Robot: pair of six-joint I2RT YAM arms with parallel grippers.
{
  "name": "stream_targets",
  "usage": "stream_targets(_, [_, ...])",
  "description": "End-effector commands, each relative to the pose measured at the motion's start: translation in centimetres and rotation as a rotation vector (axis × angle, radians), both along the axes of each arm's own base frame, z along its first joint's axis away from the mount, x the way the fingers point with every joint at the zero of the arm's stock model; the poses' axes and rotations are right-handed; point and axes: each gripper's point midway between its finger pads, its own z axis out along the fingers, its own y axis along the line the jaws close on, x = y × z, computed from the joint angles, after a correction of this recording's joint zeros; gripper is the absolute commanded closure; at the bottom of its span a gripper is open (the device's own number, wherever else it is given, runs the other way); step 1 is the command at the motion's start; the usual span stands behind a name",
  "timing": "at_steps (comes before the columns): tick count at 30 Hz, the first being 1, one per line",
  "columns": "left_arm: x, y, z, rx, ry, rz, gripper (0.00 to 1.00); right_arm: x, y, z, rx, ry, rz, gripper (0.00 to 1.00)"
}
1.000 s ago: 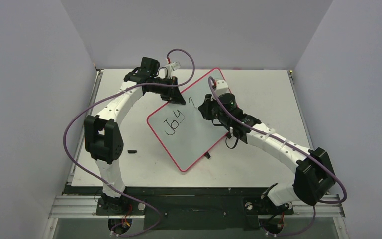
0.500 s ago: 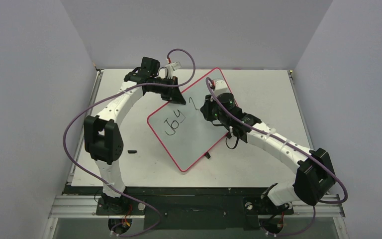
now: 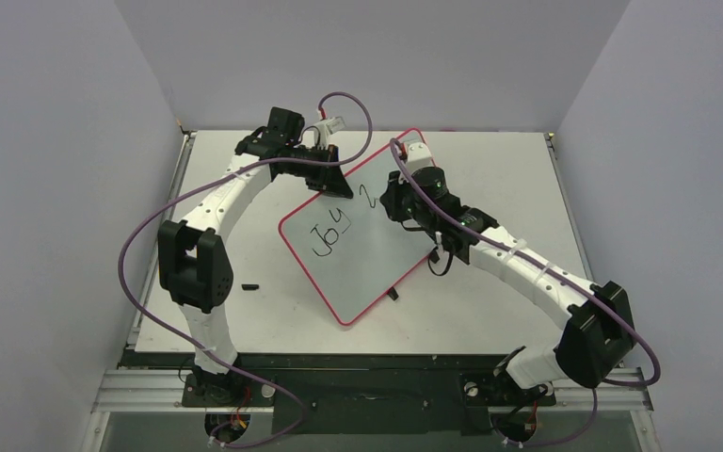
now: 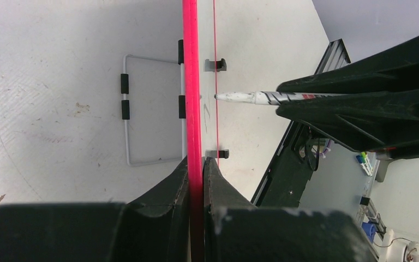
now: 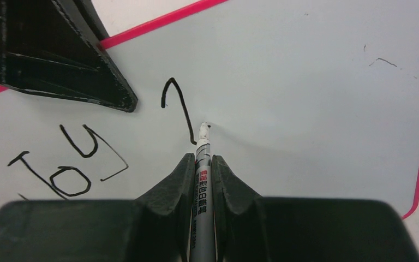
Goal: Write a sentence on the whiteboard
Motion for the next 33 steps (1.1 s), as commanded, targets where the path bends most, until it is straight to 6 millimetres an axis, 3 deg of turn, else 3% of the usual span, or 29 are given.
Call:
stream_targets(1, [0.8,0.2,1.8,0.041,-0.199,-0.045,1.00,-1.0,1.2,5.8,0.134,-0.111,0.062,1.00])
stream_targets(7, [0.6,0.2,1.7,0.043,-0.196,-0.048,1.00,-0.8,2.3,7.9,0.194,-0.144,0.087,1.00])
stream_targets(18, [0.3,0.0,1.8,0.047,-0.201,-0.056,1.00,1.0,4.3,8.2,0.219,-0.135,0.097,1.00])
stream_targets(28, [0.1,0.0,1.7,0.052,-0.203,-0.060,1.00,2.1,4.7,5.8,0.175,-0.089,0.073,1.00])
stream_targets(33, [0.1,0.0,1.8,0.052,-0.205,-0.060,1.00,1.8,3.6,4.3,0.143,-0.072,0.047,1.00])
